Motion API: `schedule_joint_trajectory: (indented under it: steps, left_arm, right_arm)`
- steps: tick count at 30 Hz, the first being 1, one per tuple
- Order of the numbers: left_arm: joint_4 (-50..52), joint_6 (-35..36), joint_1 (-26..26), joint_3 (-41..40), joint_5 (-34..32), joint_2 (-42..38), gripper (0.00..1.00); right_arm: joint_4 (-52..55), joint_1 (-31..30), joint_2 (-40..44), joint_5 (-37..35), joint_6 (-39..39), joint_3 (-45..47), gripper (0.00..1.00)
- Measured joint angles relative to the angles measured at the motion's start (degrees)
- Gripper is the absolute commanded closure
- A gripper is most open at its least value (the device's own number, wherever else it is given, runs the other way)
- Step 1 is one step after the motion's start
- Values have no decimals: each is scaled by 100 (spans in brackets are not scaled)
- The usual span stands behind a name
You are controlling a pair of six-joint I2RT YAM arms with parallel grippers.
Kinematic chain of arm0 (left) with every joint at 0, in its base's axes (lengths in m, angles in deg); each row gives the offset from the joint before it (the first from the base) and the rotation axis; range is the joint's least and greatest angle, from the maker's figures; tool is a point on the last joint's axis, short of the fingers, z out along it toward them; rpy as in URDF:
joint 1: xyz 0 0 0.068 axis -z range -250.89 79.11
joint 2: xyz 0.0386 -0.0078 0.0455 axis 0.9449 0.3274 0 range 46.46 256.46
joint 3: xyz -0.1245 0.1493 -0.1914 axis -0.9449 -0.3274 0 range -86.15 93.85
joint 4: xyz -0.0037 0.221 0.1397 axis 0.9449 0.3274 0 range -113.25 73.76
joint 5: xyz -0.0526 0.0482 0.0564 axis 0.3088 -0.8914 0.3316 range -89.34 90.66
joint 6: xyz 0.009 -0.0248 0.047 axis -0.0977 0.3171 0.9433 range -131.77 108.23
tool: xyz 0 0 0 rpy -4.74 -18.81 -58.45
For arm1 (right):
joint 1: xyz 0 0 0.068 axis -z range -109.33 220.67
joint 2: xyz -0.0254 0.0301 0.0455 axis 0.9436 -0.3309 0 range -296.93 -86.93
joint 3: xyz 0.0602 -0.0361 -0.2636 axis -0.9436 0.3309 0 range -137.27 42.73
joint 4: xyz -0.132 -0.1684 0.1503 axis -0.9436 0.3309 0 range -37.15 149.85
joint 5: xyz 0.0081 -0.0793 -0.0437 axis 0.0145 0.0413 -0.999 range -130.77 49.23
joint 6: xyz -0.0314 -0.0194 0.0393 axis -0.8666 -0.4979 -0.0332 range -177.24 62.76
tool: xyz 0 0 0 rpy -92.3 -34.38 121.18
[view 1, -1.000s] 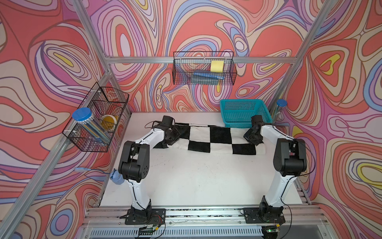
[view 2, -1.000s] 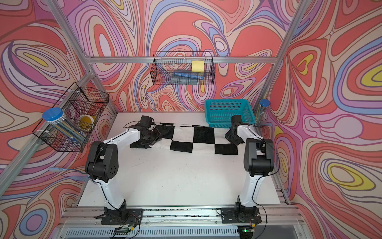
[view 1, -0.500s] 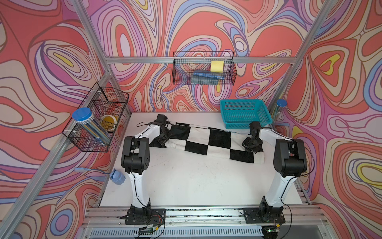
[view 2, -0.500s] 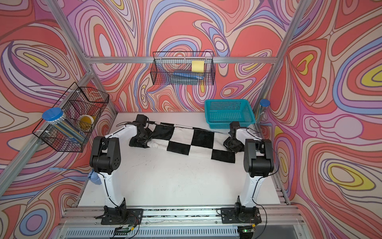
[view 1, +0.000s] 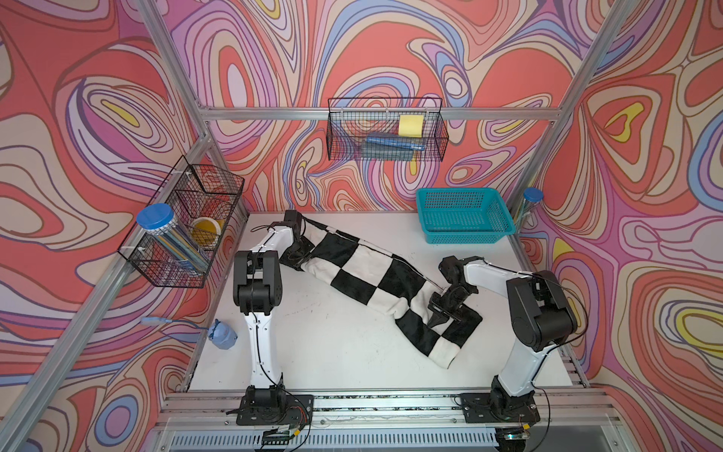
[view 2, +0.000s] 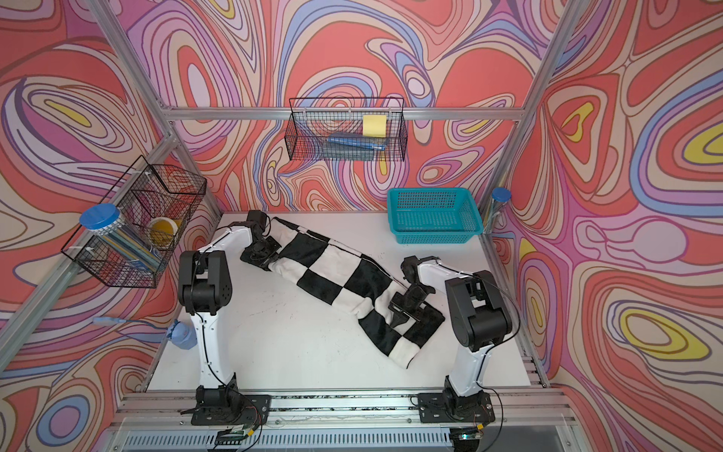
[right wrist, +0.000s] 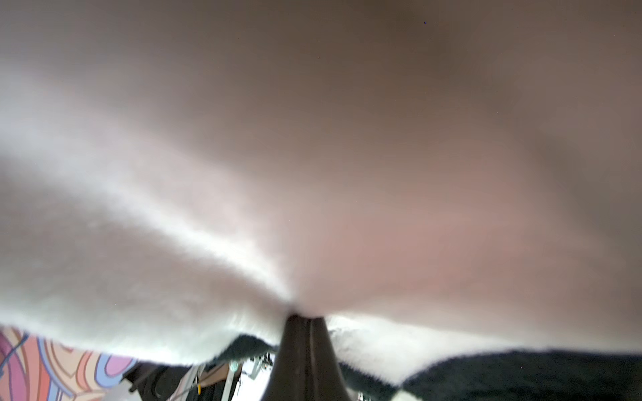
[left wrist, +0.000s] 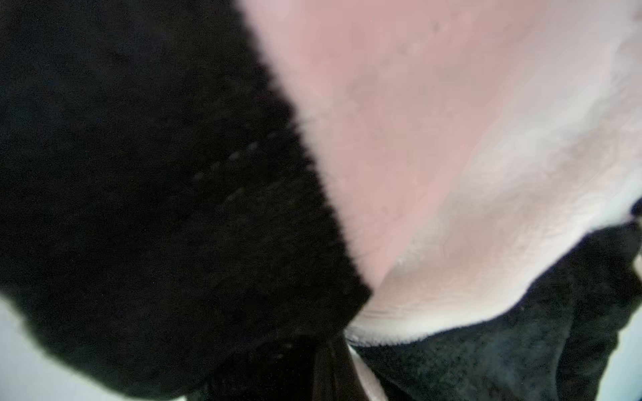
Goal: Roll up the pillowcase
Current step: Adjust the pillowcase at the center of the board.
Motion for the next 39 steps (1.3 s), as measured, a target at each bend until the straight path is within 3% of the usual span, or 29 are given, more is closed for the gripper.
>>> schedule_joint_trajectory:
  steps: [7,11,15,16,18,22,27,34,39]
  left_arm:
    - [46,184,-87,1646,675,1049,100]
    - [-151,280,-105,1777,1158,1185,98]
    - [-437,522,-55,822,1058,531,49]
    - [-450,588,-37,492,966,243,40]
    - [-407,719,2,-44,739,-407,34]
    - [-372,909,48,-339,450,-1484,34]
    - [-525,820,232,-763,249,-2192,38]
    - [-570,-74,1239,-1325,264,-1506,61]
    - [-308,-643,1349,-1346,31,-890,63]
  right_arm:
    - [35,-518,74,990,-61,-22,100]
    - [201,-717,76,1019,-114,-254,100]
    - [507,-614,76,199,-227,-1250,100]
    - [492,-531,76,-55,-245,-1495,100]
    - [468,-328,76,-503,-280,-1764,100]
    - [509,227,-48,-1384,-382,-1867,100]
    - [533,586,-555,-1895,-586,-1871,100]
    - [544,516,-632,-2354,-802,-1464,100]
    - [577,225,-621,-2457,-828,-1073,100]
